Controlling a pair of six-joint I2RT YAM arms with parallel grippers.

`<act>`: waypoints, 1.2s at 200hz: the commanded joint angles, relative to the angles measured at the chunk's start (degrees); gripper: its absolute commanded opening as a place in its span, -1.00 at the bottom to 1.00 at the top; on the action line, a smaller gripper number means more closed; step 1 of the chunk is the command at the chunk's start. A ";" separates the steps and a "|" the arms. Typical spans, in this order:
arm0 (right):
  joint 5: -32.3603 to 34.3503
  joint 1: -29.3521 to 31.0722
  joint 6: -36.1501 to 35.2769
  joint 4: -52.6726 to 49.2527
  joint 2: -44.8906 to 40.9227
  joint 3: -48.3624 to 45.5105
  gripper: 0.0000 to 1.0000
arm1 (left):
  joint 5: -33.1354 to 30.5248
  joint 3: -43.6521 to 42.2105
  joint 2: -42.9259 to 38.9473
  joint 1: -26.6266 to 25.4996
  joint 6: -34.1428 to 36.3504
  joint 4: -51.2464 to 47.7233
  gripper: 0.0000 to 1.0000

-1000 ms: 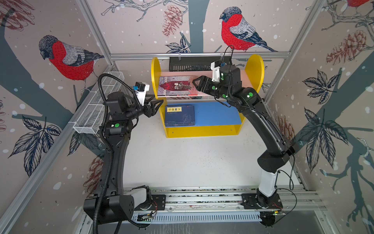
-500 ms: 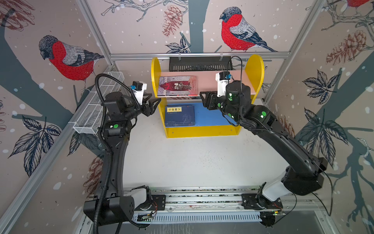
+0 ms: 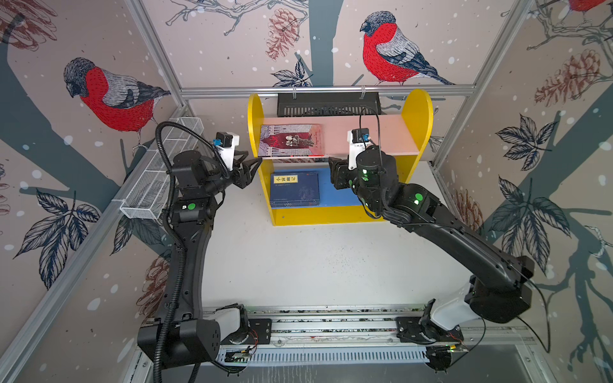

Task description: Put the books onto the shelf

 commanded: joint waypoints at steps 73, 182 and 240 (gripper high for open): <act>2.46 0.39 -3.96 -1.04 7.45 7.97 0.23 | -0.40 -0.83 0.05 0.07 0.67 3.07 0.07; 3.16 -0.04 -4.61 -2.99 10.19 10.12 0.23 | 0.13 -1.06 0.50 0.07 -0.72 4.38 0.07; 3.30 -1.18 -4.58 -3.98 11.54 11.63 0.23 | -0.03 -1.28 0.53 0.07 -0.73 4.77 0.07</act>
